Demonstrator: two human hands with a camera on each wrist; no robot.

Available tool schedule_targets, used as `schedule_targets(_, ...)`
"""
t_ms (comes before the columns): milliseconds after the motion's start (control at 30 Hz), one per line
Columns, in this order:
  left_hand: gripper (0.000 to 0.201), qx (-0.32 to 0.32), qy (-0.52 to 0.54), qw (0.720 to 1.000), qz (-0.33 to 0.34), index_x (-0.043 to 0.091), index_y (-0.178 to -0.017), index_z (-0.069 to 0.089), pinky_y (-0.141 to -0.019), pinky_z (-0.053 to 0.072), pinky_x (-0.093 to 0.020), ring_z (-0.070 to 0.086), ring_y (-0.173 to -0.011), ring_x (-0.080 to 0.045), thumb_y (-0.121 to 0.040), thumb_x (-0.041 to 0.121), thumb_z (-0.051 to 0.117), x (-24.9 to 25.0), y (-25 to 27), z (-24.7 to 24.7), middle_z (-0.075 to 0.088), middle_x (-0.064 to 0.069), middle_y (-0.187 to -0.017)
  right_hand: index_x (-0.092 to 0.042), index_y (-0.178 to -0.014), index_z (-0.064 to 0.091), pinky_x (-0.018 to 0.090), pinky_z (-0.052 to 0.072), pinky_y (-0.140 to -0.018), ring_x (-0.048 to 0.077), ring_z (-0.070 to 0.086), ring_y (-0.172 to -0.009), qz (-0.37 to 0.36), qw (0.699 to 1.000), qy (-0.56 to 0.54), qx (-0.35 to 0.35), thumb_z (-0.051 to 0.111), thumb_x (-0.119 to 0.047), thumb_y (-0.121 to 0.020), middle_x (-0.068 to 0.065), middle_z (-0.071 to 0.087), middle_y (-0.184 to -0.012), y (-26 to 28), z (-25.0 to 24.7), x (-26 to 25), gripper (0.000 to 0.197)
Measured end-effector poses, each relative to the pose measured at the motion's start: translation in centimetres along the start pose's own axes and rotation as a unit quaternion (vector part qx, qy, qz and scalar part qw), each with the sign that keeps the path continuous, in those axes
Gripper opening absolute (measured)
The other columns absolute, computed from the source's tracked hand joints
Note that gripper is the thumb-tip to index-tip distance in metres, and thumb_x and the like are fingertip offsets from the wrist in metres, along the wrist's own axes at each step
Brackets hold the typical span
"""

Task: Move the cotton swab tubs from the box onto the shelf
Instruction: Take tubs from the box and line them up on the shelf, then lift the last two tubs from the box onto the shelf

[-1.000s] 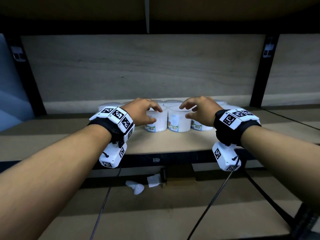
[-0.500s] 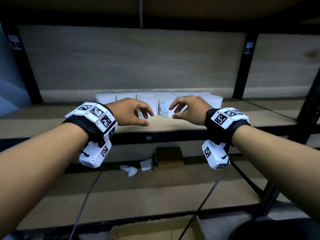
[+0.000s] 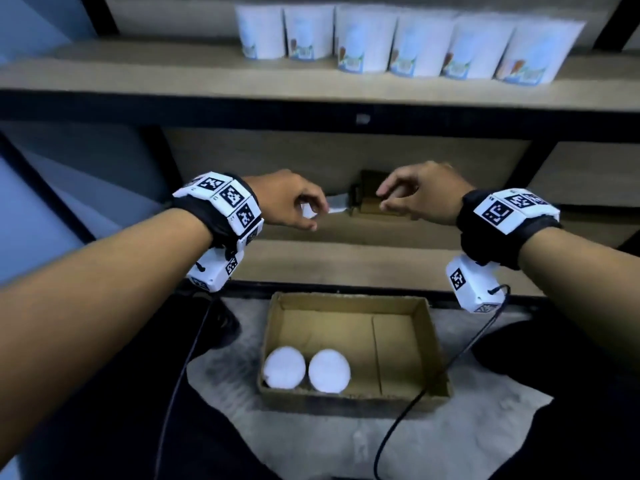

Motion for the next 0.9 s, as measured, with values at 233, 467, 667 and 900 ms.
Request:
schedule_targets(233,0.043,-0.08,0.057,0.993,-0.063,0.021,-0.122,0.063,-0.065,0.039,-0.003,0.065,-0.086,-0.014,-0.083,0.029,0.076,-3.6,0.6,9.3,0.064,0.005,-0.118,-0.031,-0.102,0.07,0.025,0.049,-0.083,0.008,0.062,-0.086,0.051,0.995,-0.02,-0.081,0.083,-0.04,-0.074,-0.01,0.069,-0.093,0.7,9.4,2.7,0.032)
schedule_targets(467,0.062,-0.153,0.066,0.981,-0.103,0.022,-0.133,0.055,-0.096,0.045,-0.03,0.055,-0.108,-0.02,-0.077,0.034,0.08,-6.5,1.5,18.1,0.056,-0.006,-0.125,-0.038,-0.117,0.058,0.035,0.048,-0.096,0.019,0.058,-0.109,0.097,0.98,-0.012,-0.176,0.077,-0.052,-0.074,-0.004,0.061,-0.114,2.2,19.3,6.2,0.049)
schedule_targets(667,0.089,-0.194,0.057,0.976,-0.082,0.021,-0.145,0.043,-0.105,0.042,-0.036,0.05,-0.127,-0.027,-0.068,0.041,0.083,-7.6,3.2,25.4,0.048,-0.007,-0.141,-0.039,-0.137,0.04,0.036,0.047,-0.098,0.024,0.055,-0.12,0.15,0.957,0.0,-0.248,0.071,-0.064,-0.07,0.002,0.046,-0.139,5.6,25.3,9.1,0.078)
schedule_targets(900,0.104,-0.25,0.044,0.964,-0.079,0.037,-0.151,0.028,-0.111,0.036,-0.039,0.036,-0.137,-0.023,-0.065,0.038,0.086,-9.0,5.0,29.8,0.029,0.008,-0.153,-0.043,-0.146,0.023,0.045,0.049,-0.096,0.031,0.051,-0.124,0.168,0.931,0.05,-0.321,0.071,-0.065,-0.073,0.002,0.03,-0.147,7.1,30.0,9.5,0.09)
Point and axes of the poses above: each hand's wrist, its own y-axis away from the middle knuckle, its own z-axis out of the palm, x = y × z, the point moved 3 cm from there along -y, towards the middle knuckle
